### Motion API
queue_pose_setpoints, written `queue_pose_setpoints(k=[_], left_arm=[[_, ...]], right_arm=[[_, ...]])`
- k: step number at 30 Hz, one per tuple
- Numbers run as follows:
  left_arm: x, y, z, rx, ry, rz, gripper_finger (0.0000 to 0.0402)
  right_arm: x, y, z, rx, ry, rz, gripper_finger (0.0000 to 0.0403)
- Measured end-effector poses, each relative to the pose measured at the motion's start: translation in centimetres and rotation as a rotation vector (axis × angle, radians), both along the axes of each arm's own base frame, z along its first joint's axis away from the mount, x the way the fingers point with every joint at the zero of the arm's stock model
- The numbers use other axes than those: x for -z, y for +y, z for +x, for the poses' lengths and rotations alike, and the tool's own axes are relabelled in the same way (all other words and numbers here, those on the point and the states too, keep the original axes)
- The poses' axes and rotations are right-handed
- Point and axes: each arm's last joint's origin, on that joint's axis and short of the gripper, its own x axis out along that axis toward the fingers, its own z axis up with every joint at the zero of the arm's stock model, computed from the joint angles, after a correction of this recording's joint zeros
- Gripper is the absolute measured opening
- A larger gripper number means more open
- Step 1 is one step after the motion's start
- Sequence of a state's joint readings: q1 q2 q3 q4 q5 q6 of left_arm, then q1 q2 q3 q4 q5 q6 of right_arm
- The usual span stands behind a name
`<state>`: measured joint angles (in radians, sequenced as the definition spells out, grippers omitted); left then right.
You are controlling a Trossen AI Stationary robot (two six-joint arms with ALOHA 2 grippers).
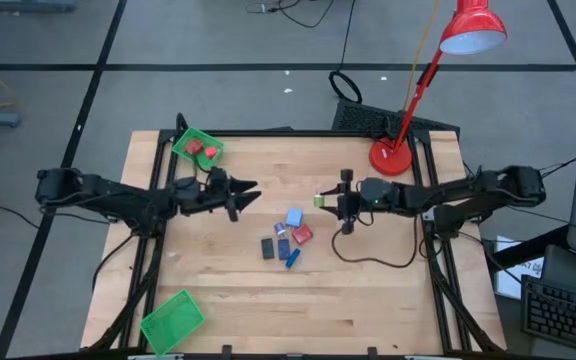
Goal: Pick & Place Office items
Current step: Put the green charger adapter into the top green basket
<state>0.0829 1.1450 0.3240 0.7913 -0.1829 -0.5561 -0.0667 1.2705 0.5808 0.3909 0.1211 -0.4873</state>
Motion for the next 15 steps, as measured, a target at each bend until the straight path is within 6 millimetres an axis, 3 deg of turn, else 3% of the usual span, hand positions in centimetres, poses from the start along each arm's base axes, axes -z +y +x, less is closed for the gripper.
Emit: queue_pose_setpoints(k=[8, 15], left_arm=[[-0.7, 0.5, 5.0, 0.005, 0.053, -0.015, 0.03], [-1.2, 0.6, 9.6, 0.102, 0.06, -0.007, 0.0308]], right_arm=[[-0.1, 2.0, 0.0, 0.079, 0.033, -0.238, 0.0152], [-0.6, 3.2, -0.1, 0.157, 0.025, -0.381, 0.0154]])
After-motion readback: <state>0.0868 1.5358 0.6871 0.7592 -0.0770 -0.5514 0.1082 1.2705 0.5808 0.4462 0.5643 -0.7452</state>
